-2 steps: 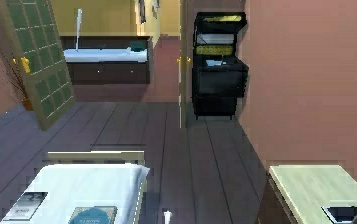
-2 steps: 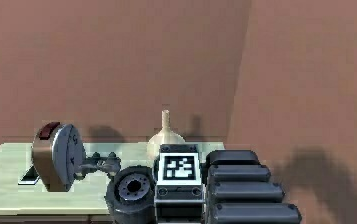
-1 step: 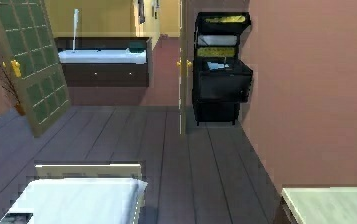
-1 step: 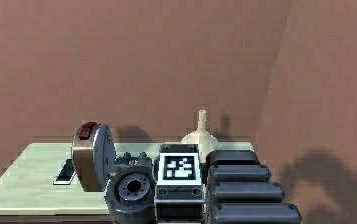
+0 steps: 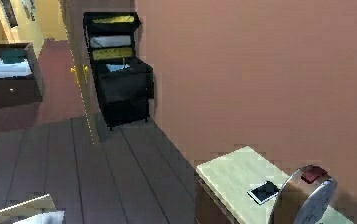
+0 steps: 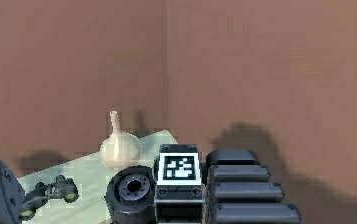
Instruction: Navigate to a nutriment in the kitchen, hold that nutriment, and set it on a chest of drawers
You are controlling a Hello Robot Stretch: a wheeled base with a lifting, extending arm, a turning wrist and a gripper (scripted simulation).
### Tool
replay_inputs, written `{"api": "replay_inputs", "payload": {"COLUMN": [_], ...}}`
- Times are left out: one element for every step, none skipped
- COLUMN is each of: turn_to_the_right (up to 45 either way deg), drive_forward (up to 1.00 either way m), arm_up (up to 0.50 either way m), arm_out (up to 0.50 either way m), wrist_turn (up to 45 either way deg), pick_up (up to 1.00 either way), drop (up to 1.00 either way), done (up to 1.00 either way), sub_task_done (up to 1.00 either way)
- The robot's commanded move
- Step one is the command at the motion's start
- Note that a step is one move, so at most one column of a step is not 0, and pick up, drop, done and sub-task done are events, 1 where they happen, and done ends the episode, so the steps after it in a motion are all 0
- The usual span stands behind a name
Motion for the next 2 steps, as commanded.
{"api": "replay_inputs", "payload": {"turn_to_the_right": [0.0, 45.0], "drive_forward": [0.40, 0.00], "arm_up": [0.00, 0.00], "arm_out": [0.00, 0.00], "wrist_turn": [0.0, 0.0], "pick_up": [0.00, 0.00], "drop": [0.00, 0.00], "done": [0.00, 0.00], "sub_task_done": [0.00, 0.00]}}
